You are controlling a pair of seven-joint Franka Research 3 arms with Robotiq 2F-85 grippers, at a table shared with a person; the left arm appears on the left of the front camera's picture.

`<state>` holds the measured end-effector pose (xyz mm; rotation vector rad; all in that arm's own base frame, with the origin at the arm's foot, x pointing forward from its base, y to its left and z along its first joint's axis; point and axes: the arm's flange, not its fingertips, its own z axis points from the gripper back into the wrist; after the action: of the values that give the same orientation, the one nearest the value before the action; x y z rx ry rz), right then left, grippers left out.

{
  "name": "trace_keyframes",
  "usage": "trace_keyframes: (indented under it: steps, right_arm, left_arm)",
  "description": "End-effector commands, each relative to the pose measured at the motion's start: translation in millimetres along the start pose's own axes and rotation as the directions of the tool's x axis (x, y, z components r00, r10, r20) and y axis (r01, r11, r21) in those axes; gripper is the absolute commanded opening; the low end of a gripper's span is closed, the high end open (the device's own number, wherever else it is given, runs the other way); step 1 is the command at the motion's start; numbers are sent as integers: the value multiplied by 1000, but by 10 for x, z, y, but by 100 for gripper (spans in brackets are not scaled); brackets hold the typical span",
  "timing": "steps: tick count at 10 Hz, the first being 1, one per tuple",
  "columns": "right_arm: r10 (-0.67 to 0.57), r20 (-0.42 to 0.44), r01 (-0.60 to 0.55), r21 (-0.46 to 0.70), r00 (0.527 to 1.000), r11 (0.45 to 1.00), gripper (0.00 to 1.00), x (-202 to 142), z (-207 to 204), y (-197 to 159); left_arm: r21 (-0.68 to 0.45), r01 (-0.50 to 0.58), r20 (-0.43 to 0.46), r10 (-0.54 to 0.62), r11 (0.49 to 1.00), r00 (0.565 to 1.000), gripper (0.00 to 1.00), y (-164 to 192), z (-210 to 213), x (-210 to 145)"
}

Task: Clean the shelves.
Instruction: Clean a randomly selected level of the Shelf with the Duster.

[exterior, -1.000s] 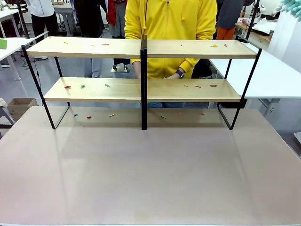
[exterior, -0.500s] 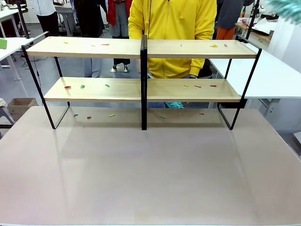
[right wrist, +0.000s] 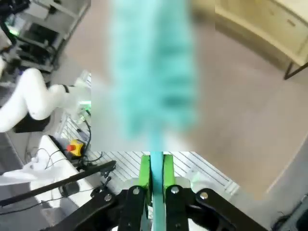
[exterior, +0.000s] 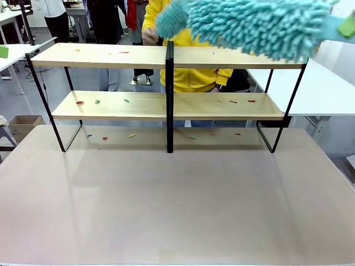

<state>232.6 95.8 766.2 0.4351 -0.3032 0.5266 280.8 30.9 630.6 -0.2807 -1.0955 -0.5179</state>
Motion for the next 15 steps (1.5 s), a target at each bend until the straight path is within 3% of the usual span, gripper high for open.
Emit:
trace_keyframes:
  steps: [1,2,3,5,6,7,9,12,13,15]
  right_arm:
    - [-77,12,75,105,997,992,12,-225,189,-402]
    - [0,0,0,0,1000,1000,12,0,0,0]
    - [-76,108,77,-9,991,997,12,-48,120,-38]
    - [-207,211,193,83,955,978,12,-146,338,-402]
    - [-303,246,277,135,921,951,12,-386,510,-741]
    - [-294,277,237,221,915,946,12,-880,680,-888]
    - [-357,359,260,291,862,921,12,-1705,822,-918]
    - [-419,383,307,320,824,896,12,-2005,601,-1017]
    - [-388,350,293,295,853,909,12,-2030,874,-1013]
    - [-388,350,293,295,853,909,12,-2030,874,-1013]
  left_arm:
    - [10,-8,-2,8,1000,1000,100,-8,-10,5]
    - [10,-8,-2,8,1000,1000,100,-8,-10,5]
    - [10,-8,-2,8,1000,1000,100,-8,-10,5]
    - [10,-8,-2,8,1000,1000,100,-8,-10,5]
    - [10,-8,-2,8,1000,1000,100,-8,-10,5]
    - [10,-8,-2,8,1000,1000,100,-8,-10,5]
    - [10,-8,-2,8,1000,1000,100,-8,-10,5]
    - [10,-8,-2,8,1000,1000,100,-8,-10,5]
    - [10,-8,-2,8,1000,1000,100,-8,-10,5]
    - [10,-8,-2,8,1000,1000,100,-8,-10,5]
